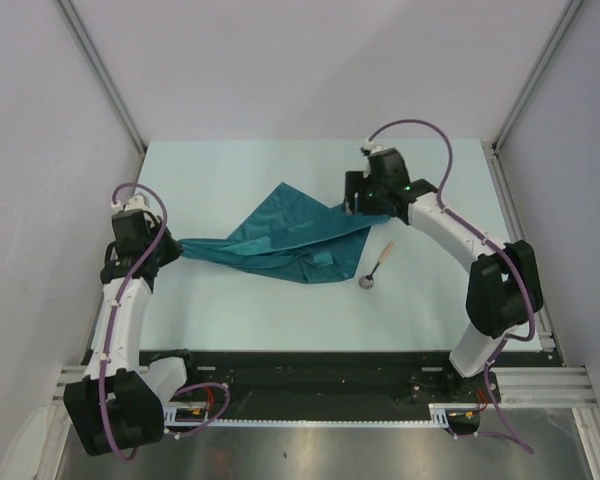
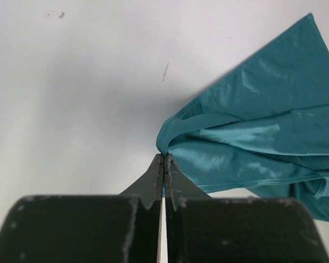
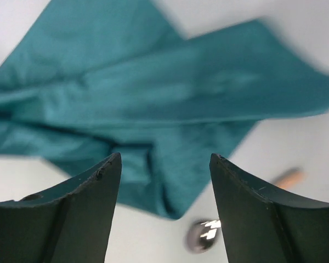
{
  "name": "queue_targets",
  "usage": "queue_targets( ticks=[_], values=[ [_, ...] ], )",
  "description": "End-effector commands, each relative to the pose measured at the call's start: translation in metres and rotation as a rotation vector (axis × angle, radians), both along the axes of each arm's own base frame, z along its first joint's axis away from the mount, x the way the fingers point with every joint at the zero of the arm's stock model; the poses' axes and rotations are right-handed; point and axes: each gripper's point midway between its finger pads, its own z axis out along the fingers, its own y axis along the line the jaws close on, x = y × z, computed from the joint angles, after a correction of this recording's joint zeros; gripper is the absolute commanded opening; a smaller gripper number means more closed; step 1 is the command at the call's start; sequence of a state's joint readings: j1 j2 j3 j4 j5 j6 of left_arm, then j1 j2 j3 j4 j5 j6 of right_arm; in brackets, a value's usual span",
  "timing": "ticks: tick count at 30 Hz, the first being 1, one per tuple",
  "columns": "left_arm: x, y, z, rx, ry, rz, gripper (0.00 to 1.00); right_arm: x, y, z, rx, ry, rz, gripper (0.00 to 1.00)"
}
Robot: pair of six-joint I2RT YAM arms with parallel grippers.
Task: Fold the napkin, place the utensils inside, and roll it up
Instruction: Flatten the napkin out
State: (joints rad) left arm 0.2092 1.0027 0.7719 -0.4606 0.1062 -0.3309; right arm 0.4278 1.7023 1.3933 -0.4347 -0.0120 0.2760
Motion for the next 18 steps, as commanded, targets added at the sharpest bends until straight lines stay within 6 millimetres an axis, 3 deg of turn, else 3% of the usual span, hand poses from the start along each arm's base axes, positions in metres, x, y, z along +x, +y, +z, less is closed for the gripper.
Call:
queue_targets(
  ticks=[1,6,18],
  values=[
    [0.007,-0.005,0.006,-0.015,-0.049,-0.043,0.00,-0.051,0.066,-0.009,0.145,0.080,0.172,0.70],
    [0.008,-0.007,0.006,-0.024,-0.052,-0.052,0.00,-0.063,0.081,-0.050,0.150,0.191,0.183,0.61],
    [0.009,-0.010,0.003,-0.041,-0.046,-0.066,0.00,-0.085,0.083,-0.092,0.162,0.305,0.220,0.54]
  ],
)
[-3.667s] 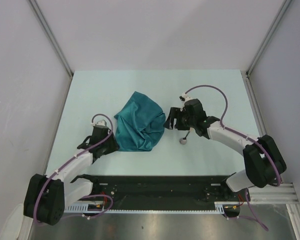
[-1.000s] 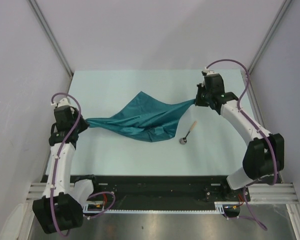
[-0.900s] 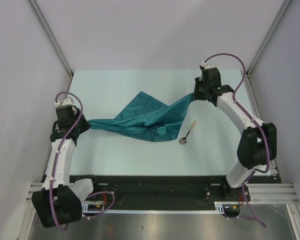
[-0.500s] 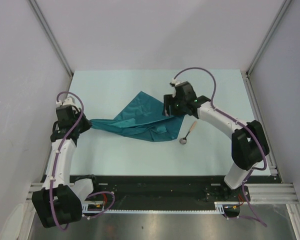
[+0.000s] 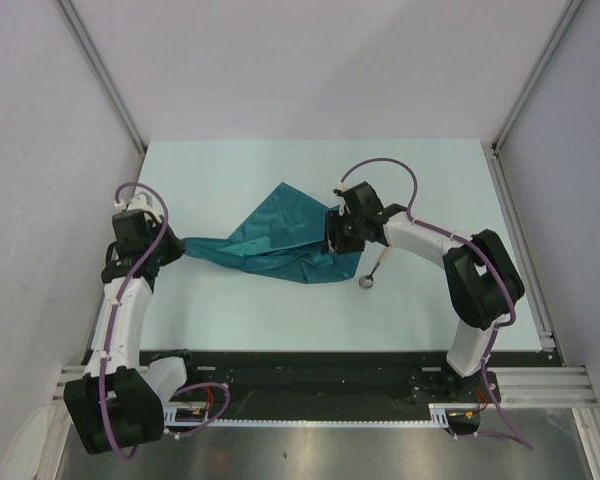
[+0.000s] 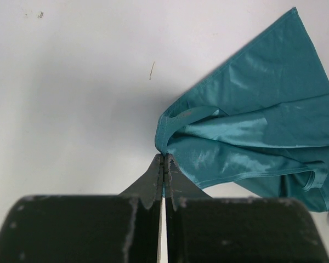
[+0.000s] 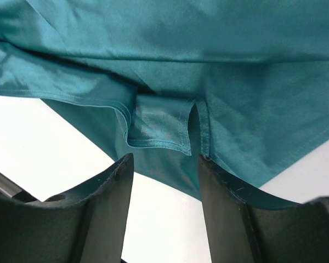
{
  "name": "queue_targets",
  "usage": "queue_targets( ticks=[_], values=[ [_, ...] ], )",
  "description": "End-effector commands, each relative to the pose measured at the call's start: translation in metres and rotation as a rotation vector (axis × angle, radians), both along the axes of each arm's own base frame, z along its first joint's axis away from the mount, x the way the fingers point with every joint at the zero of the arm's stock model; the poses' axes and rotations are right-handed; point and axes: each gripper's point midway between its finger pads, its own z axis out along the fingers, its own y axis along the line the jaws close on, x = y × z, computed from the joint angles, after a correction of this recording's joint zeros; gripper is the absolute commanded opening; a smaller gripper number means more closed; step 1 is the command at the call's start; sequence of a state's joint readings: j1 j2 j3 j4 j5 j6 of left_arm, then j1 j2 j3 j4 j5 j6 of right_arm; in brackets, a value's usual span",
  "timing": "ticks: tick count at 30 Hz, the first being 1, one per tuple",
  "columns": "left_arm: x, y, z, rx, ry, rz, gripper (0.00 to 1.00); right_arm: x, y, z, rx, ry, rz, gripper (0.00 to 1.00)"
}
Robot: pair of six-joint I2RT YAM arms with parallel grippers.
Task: Fold the napkin, place the utensils inside, and roll it up
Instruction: Flatten the napkin out
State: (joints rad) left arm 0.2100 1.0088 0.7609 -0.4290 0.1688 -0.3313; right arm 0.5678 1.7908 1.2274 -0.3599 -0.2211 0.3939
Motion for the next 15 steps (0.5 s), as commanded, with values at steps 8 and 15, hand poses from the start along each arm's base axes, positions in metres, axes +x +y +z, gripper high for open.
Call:
queue_targets(
  ticks=[8,15],
  values=[
    [0.004,-0.001,0.002,-0.006,-0.024,-0.019,0.00,-0.008,0.010,-0.030,0.038,0.071,0.036,0.53],
    [0.004,-0.002,0.002,-0.006,-0.023,-0.023,0.00,-0.006,0.014,-0.039,0.043,0.078,0.045,0.53]
  ],
)
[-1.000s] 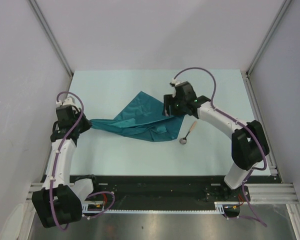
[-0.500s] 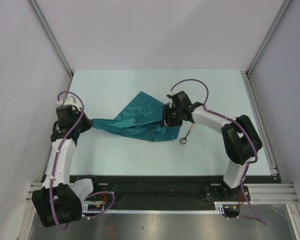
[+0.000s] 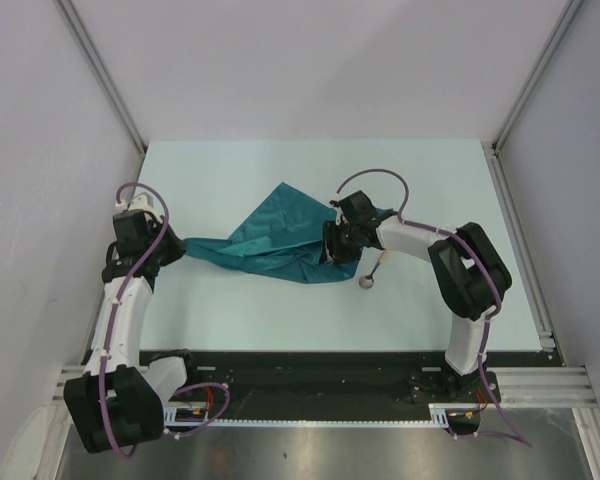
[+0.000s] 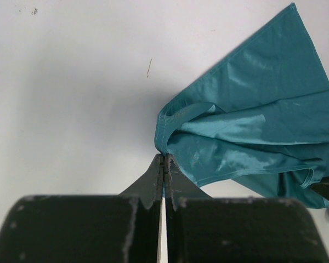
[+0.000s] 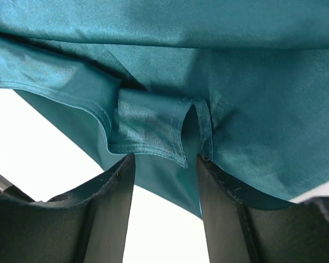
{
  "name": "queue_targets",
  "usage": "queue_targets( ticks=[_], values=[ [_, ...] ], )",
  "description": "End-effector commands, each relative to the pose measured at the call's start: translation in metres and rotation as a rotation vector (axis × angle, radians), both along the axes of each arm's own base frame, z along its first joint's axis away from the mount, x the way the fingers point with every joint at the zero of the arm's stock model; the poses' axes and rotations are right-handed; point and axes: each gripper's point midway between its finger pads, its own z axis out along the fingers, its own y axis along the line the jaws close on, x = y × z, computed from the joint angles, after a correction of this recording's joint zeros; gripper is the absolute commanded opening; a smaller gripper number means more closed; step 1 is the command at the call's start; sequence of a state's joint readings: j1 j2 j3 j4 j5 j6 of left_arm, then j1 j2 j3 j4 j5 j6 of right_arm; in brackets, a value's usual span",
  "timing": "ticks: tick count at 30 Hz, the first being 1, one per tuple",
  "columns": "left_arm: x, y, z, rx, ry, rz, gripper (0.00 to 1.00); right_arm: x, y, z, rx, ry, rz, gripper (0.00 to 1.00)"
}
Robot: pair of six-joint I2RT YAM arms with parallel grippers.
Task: Fold the napkin, place the utensils inside, and roll it up
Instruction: Flatten the napkin out
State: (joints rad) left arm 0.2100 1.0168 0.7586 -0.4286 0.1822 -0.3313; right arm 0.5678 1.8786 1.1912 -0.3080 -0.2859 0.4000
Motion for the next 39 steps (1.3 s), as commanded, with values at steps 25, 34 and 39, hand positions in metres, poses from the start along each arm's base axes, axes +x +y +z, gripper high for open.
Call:
queue_targets(
  ticks=[25,34,39],
  values=[
    [0.021,0.001,0.080,-0.001,-0.220,0.011,0.00,0.019,-0.016,0.163,0.158,-0.353,-0.082,0.00],
    [0.020,-0.010,0.263,-0.022,-0.583,-0.010,0.00,-0.014,-0.071,0.373,0.197,-0.798,-0.169,0.00],
    [-0.028,-0.013,0.348,0.049,-0.738,0.007,0.00,-0.080,-0.102,0.486,0.334,-1.063,-0.183,0.00]
  ],
)
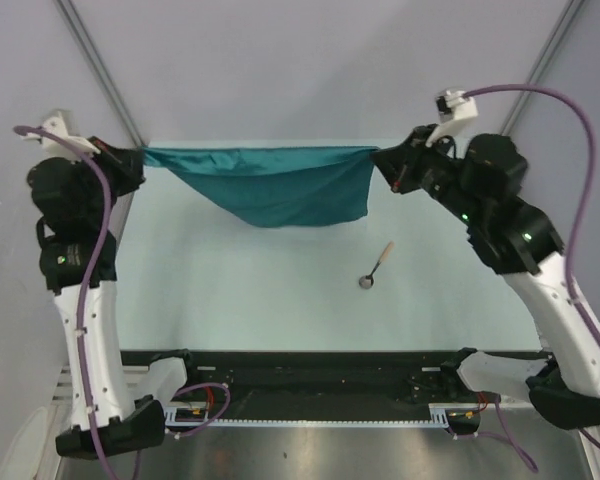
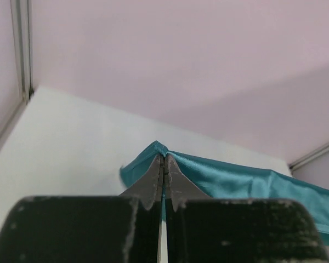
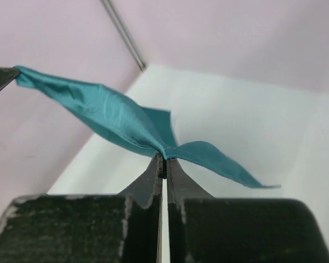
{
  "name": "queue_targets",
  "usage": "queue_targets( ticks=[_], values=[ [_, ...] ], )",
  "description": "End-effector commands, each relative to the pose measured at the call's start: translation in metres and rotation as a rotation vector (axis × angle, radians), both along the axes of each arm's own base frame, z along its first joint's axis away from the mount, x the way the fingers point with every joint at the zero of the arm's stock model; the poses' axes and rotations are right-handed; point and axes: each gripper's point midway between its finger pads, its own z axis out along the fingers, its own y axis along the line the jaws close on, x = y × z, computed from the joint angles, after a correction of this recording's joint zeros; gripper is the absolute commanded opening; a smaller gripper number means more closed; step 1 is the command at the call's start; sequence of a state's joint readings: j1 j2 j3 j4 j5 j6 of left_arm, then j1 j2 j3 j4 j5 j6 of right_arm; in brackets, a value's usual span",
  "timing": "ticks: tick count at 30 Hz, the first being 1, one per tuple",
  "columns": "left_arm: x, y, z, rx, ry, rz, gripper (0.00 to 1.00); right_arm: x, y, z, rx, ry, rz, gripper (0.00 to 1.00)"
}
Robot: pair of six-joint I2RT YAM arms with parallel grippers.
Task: Fold the napkin, place the utensils inside, and roll it up
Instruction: Flatten the napkin out
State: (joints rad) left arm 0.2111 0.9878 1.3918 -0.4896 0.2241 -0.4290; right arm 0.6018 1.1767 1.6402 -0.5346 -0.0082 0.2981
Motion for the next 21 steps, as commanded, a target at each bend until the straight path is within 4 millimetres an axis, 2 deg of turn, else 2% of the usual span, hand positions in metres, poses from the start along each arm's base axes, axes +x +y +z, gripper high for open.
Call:
queue_targets(
  ticks=[1,3,4,5,7,9,12,13,16,18,21],
  values=[
    [-0.064,-0.010,0.099,0.057,-0.216,0.019,0.00,-0.053,-0.036,0.070,0.021,-0.191,-0.029,0.00],
    [-0.081,-0.012,0.110,0.072,-0.223,0.026,0.00,-0.077,-0.044,0.093,0.061,-0.248,-0.006,0.00],
    [-0.095,-0.013,0.128,0.090,-0.265,0.033,0.00,-0.085,-0.050,0.106,0.081,-0.274,-0.009,0.00],
    [-0.100,-0.015,0.133,0.092,-0.274,0.032,0.00,-0.089,-0.053,0.110,0.088,-0.286,-0.006,0.00],
    [-0.109,-0.020,0.142,0.098,-0.298,0.012,0.00,-0.088,-0.059,0.116,0.091,-0.317,-0.032,0.00],
    [-0.100,-0.022,0.139,0.089,-0.291,-0.009,0.01,-0.074,-0.059,0.110,0.075,-0.302,-0.088,0.00],
    [-0.066,-0.024,0.114,0.056,-0.208,-0.065,0.00,-0.048,-0.050,0.093,0.011,-0.269,-0.137,0.00],
    [-0.052,-0.024,0.101,0.043,-0.181,-0.079,0.01,-0.031,-0.039,0.080,-0.026,-0.241,-0.142,0.00],
    [-0.018,-0.020,0.068,0.021,-0.109,-0.101,0.00,0.006,-0.024,0.049,-0.097,-0.176,-0.158,0.00],
    [0.002,-0.018,0.046,0.010,-0.050,-0.118,0.00,0.025,-0.023,0.034,-0.107,-0.138,-0.160,0.00],
    [0.020,-0.016,0.025,0.003,-0.012,-0.133,0.00,0.043,-0.017,0.021,-0.120,-0.115,-0.158,0.00]
  ],
)
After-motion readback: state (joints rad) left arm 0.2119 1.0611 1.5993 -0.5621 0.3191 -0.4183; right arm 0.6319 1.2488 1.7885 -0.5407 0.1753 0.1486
